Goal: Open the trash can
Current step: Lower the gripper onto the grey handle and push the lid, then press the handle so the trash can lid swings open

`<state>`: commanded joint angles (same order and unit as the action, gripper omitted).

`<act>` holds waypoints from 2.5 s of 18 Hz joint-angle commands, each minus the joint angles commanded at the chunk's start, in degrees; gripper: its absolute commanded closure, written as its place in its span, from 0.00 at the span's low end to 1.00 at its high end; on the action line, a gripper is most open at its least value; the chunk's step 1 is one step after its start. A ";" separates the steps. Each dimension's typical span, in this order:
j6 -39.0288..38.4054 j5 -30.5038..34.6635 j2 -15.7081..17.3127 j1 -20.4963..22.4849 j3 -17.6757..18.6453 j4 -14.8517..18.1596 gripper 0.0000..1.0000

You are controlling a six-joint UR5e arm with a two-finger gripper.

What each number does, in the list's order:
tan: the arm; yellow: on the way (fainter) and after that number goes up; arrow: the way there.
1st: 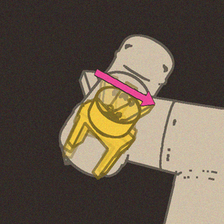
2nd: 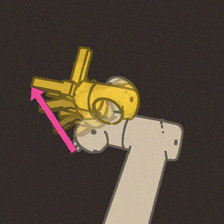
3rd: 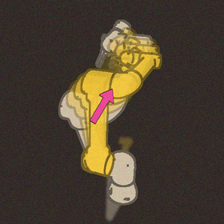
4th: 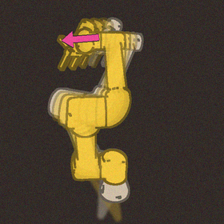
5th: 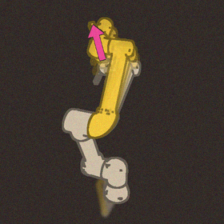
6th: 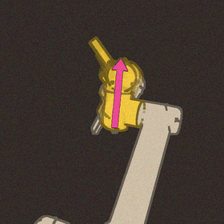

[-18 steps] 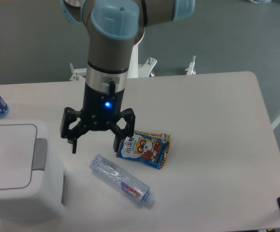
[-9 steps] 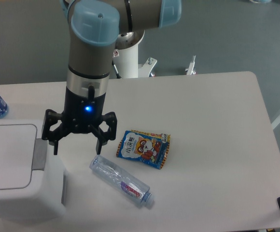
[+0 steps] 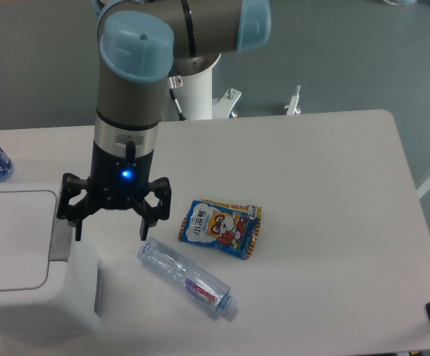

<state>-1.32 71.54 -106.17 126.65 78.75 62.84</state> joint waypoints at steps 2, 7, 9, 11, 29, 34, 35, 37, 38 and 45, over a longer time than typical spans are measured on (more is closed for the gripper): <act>0.00 0.00 -0.17 -0.09 0.00 0.00 0.00; 0.00 0.00 -0.35 -0.61 0.26 0.00 0.00; 0.09 0.00 -0.70 -0.70 0.18 0.00 0.00; 0.09 0.00 -0.70 -0.70 0.18 0.00 0.00; 0.18 0.09 -0.70 -0.79 0.35 -0.18 0.00; 0.26 0.52 -0.79 -1.05 0.44 -0.26 0.00; 0.26 0.70 -0.79 -1.23 0.44 -0.26 0.00; 0.26 0.79 -1.05 -1.41 0.44 -0.26 0.00; 0.26 0.79 -1.23 -1.41 0.44 -0.35 0.00; 0.26 0.53 -0.79 -1.41 -0.88 -1.31 0.00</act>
<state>-1.06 72.07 -106.97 125.24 77.87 61.53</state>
